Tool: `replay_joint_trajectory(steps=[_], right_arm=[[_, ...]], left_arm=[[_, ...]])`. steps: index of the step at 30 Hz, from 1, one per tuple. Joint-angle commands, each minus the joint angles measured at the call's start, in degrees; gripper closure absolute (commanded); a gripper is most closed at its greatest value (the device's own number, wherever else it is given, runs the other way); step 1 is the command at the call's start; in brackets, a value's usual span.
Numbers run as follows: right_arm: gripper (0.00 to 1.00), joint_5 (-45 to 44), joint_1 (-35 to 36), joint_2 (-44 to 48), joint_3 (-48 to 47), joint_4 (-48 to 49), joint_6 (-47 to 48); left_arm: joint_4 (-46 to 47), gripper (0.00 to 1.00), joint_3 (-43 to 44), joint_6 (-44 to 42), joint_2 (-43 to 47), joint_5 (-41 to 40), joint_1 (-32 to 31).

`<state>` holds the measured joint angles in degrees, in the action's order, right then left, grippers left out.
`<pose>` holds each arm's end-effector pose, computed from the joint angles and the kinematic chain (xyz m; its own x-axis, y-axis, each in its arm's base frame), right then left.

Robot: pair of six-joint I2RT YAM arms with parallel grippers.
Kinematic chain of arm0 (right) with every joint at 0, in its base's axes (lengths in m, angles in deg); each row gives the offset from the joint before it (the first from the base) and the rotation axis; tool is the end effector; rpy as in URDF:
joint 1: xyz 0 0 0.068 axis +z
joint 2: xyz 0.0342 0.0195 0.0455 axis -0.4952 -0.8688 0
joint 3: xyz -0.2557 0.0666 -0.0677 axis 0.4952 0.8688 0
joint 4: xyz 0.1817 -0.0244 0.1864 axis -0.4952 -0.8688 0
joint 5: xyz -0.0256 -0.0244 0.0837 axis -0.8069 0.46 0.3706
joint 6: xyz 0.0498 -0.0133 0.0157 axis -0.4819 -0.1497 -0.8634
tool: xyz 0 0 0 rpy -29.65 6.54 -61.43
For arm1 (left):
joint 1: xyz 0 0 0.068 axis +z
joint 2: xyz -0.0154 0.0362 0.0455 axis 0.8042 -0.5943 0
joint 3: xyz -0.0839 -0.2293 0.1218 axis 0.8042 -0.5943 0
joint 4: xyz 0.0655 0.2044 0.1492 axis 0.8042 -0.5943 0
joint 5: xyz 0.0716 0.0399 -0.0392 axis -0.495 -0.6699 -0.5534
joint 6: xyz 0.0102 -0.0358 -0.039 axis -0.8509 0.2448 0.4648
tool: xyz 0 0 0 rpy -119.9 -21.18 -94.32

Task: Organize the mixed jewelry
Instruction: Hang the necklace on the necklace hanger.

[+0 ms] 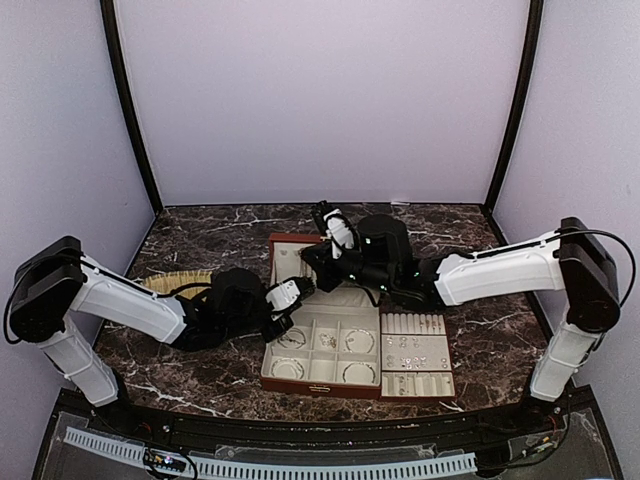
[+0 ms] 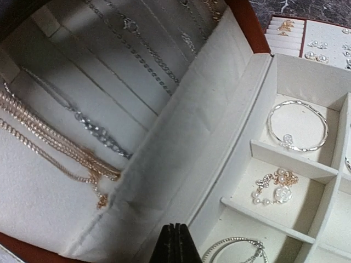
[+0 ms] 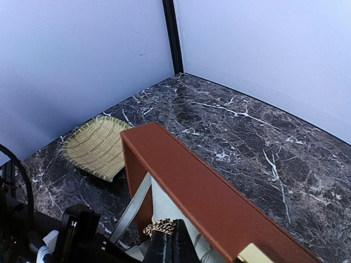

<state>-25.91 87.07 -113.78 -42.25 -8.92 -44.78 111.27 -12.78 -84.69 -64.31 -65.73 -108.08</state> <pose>0.2170 0.3343 0.2490 -0.2587 -0.0653 -0.9637 -0.7662 0.6214 0.1636 0.1905 -0.2571 0.1713 0.0627 0.5466 -0.8351 0.7433 0.5328 0.4045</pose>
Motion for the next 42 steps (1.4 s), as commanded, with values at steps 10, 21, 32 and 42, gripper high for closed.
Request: replay_joint_trajectory(steps=[10, 21, 32, 42], right_arm=[[1.0, 0.35, -0.7, -3.58, -0.83, 1.88, -0.8], [1.0, 3.87, -0.7, -0.83, -0.48, 2.28, -2.75], [1.0, 6.79, -1.74, 0.5, -0.35, 1.71, -4.86], [1.0, 5.26, -1.83, -0.03, -1.88, -0.01, -5.71]], left_arm=[[-3.34, 1.0, 0.63, 2.95, 2.5, 1.64, -0.42], [-3.28, 0.78, 1.67, 16.24, 12.5, -2.3, -0.16], [5.27, 0.72, -2.72, 28.51, 13.79, -3.13, 0.9], [9.32, 0.69, 0.14, 28.22, 7.86, -1.69, 1.55]])
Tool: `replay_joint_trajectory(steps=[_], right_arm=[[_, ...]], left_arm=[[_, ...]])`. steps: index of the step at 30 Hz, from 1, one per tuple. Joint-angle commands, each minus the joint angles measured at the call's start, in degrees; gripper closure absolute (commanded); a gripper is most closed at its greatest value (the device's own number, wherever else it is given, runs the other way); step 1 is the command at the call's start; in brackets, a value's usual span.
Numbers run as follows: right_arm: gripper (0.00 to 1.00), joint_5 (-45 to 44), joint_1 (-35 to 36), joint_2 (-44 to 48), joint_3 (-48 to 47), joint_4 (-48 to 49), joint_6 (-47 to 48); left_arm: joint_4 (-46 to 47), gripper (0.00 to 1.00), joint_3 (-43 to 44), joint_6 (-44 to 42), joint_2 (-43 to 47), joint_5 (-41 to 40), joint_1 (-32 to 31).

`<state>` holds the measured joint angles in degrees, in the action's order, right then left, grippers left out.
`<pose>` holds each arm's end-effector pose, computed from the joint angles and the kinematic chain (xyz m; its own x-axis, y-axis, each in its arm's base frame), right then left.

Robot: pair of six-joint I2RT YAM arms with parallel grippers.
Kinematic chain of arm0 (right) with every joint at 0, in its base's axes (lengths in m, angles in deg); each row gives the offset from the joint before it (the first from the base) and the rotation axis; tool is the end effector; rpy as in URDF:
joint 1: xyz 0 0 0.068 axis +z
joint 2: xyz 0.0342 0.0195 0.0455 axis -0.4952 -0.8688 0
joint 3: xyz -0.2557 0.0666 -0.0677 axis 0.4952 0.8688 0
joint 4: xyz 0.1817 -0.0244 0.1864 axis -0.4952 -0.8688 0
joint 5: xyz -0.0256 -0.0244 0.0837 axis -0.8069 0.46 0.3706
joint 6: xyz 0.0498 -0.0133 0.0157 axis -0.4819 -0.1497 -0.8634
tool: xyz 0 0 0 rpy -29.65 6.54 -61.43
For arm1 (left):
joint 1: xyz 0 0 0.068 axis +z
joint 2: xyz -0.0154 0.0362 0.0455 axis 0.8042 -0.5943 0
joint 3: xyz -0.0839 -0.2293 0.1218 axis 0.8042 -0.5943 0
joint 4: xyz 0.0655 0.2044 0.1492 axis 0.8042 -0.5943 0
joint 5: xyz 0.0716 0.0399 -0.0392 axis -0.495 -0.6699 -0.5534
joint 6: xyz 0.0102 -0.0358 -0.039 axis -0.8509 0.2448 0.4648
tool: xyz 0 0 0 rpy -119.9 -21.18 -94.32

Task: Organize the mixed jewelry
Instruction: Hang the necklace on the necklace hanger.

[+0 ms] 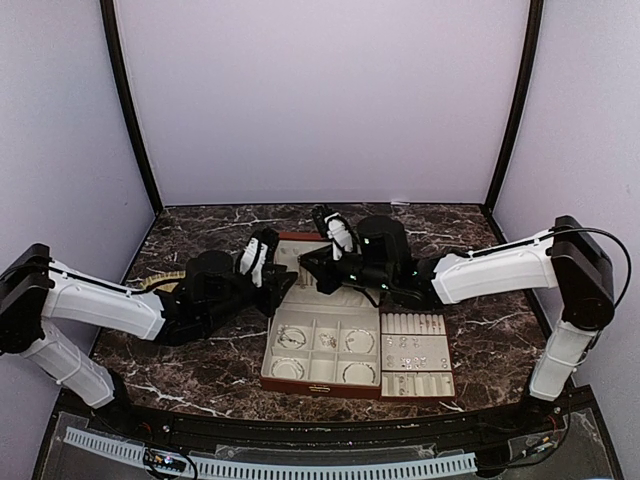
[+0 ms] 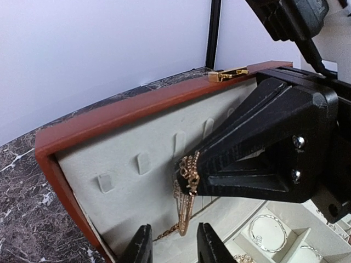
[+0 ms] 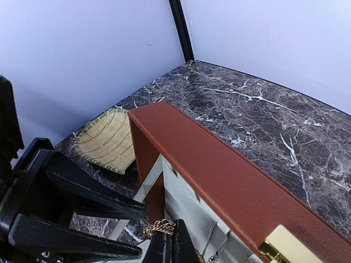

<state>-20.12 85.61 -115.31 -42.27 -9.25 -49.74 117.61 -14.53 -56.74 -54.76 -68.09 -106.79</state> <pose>0.2244 0.3336 0.2383 -0.3564 -0.0495 -0.9330 -0.7753 0.5730 0.2657 0.1875 -0.2386 0.2224 -0.1530 0.0333 -0.9877 0.6480 0.7580 -0.0748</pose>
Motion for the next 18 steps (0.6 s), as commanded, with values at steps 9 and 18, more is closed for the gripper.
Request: replay_joint_trajectory(steps=[9, 18], right_arm=[[1.0, -0.23, -0.37, 1.49, -1.84, 0.35, -0.77], [1.0, -0.59, -0.36, 1.52, -1.96, 0.3, -0.7]], left_arm=[[5.18, 0.68, 3.75, -0.02, -5.01, 1.87, 0.7], [5.77, 0.86, 4.54, 0.29, -6.34, 1.21, 0.93]])
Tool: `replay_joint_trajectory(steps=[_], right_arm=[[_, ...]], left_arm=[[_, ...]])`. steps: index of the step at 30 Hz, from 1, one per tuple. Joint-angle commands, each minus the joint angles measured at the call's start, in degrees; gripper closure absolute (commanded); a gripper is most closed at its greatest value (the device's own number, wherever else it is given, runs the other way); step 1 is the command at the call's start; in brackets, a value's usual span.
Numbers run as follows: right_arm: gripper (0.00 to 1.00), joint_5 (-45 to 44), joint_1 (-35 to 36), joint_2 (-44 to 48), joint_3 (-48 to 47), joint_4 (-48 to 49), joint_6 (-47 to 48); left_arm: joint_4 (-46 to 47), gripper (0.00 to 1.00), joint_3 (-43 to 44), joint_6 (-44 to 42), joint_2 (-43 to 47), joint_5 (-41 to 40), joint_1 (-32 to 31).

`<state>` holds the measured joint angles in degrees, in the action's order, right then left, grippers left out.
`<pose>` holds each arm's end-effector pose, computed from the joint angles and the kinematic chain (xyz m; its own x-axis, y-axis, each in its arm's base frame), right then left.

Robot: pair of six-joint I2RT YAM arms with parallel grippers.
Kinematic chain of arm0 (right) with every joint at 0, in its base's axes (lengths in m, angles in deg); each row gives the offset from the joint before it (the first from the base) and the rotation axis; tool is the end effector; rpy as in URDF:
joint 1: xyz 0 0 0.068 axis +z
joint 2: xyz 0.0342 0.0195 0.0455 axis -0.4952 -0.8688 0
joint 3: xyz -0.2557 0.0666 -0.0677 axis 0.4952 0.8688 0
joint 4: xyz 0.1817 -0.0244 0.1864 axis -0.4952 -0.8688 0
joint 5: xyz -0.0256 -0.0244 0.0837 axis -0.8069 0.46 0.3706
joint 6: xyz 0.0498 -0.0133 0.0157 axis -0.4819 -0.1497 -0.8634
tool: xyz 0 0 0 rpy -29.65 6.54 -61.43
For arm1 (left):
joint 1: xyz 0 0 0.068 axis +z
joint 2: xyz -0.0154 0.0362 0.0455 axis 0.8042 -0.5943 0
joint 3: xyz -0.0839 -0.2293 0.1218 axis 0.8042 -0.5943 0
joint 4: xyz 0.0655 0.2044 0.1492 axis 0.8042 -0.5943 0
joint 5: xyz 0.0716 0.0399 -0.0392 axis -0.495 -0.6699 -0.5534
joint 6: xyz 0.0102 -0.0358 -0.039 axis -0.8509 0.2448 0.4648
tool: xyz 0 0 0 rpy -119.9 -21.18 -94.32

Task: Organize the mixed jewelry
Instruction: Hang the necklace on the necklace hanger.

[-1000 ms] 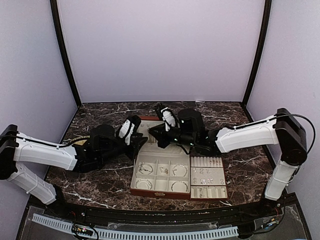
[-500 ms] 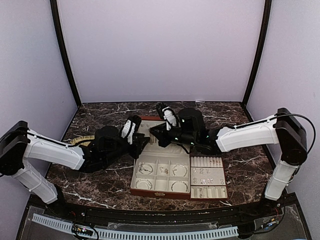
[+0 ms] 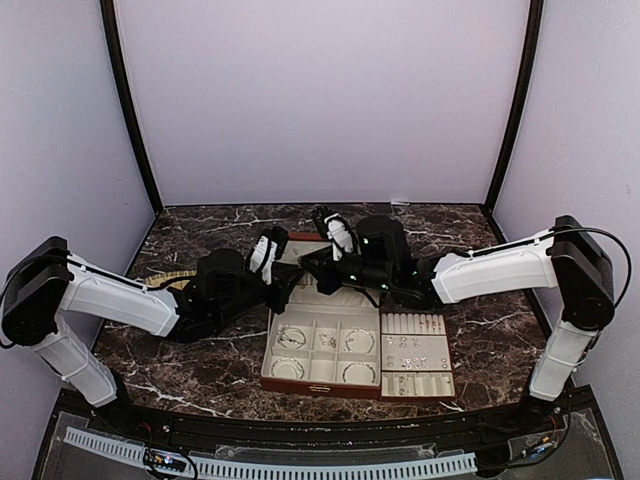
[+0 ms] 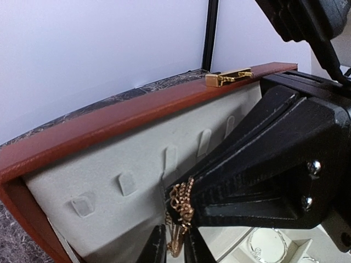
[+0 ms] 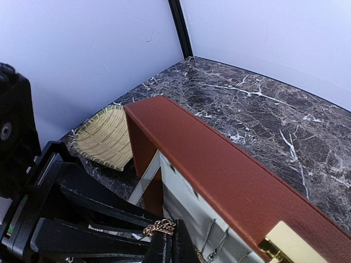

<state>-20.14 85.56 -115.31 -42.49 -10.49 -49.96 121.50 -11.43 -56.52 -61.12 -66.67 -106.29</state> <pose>0.2247 0.3333 0.2373 -0.3686 -0.0606 -0.9276 -0.7705 0.5781 0.2685 0.2018 -0.2545 0.2141 -0.1512 0.0222 -0.9883 0.6596 0.7469 -0.0842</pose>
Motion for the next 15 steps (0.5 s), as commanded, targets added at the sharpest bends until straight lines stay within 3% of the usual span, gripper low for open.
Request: replay_joint_trajectory(steps=[1, 7, 15], right_arm=[[1.0, -0.61, -0.29, 1.56, -1.7, 1.66, -0.43], [1.0, -1.24, -0.33, 1.66, -1.8, 1.35, -0.5], [1.0, -3.85, -0.32, 1.13, -3.59, -2.26, -0.13]], left_arm=[[1.88, 0.88, 1.3, 0.21, 0.07, -0.29, 0.32], [2.2, 1.0, 0.62, 0.35, 0.62, -0.62, 0.43], [1.48, 1.0, 0.52, 0.65, 2.22, -1.74, 0.44]])
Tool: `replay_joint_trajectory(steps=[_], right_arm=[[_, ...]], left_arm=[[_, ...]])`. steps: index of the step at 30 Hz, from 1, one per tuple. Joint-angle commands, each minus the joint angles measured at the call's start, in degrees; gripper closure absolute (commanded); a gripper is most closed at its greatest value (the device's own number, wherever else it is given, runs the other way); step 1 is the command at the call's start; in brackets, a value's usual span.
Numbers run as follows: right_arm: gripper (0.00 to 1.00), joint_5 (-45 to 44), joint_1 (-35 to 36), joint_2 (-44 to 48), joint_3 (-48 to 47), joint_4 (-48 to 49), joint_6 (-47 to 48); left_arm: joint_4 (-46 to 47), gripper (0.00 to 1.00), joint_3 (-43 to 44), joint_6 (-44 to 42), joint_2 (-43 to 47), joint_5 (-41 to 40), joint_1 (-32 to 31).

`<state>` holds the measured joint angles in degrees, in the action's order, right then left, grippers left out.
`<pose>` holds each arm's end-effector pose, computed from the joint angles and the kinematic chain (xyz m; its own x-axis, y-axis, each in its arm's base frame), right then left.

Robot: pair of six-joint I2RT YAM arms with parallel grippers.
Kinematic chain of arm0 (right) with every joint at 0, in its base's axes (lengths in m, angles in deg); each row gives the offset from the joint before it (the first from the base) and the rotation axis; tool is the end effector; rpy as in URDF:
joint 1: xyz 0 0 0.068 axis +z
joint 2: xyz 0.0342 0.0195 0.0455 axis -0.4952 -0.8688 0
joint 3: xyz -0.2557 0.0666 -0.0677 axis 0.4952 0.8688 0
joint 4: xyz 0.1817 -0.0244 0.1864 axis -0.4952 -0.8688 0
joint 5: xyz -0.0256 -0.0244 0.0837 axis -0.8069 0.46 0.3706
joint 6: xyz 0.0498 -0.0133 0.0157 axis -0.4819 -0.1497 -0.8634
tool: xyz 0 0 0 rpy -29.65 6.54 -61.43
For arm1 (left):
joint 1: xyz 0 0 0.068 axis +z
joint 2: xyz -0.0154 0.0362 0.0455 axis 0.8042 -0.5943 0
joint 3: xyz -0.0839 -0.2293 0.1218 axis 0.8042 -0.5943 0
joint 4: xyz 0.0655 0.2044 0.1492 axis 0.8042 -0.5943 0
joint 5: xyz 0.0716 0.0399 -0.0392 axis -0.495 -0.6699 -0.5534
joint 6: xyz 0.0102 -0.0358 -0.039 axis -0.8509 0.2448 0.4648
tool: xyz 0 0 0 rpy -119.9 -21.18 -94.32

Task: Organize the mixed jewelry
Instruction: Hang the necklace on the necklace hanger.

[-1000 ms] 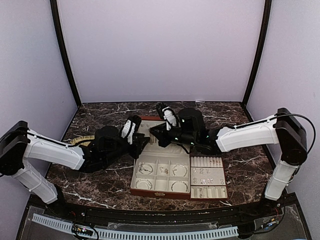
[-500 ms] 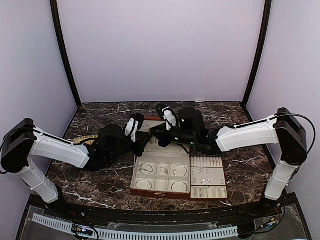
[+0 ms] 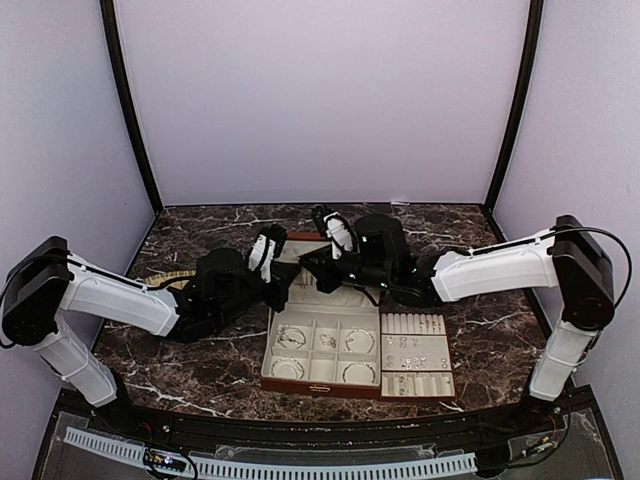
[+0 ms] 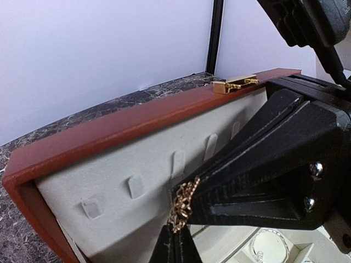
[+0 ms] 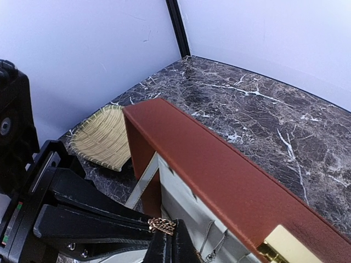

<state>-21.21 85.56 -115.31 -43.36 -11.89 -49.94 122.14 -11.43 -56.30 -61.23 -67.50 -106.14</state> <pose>0.2260 0.3340 0.2398 -0.3705 -0.0638 -0.9266 -0.7598 0.5947 0.2629 0.2030 -0.2539 0.2147 -0.1470 0.0106 -0.9891 0.6469 0.7575 -0.0881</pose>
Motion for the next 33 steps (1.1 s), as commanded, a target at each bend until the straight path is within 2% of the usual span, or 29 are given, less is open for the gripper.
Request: replay_joint_trajectory(steps=[1, 12, 33], right_arm=[[1.0, -3.26, -0.33, 0.98, -3.15, -1.65, -0.04], [1.0, -6.61, -0.24, -0.3, -7.15, -7.75, 0.83], [1.0, -6.34, 0.46, -3.15, -13.42, -15.85, -1.65]], left_arm=[[0.32, 1.0, 0.61, 0.35, 2.56, -1.05, 0.24], [-7.71, 1.0, 3.64, 0.6, 5.16, -4.7, 0.43], [-17.36, 1.0, 10.61, 9.66, 4.09, -7.65, 1.27]])
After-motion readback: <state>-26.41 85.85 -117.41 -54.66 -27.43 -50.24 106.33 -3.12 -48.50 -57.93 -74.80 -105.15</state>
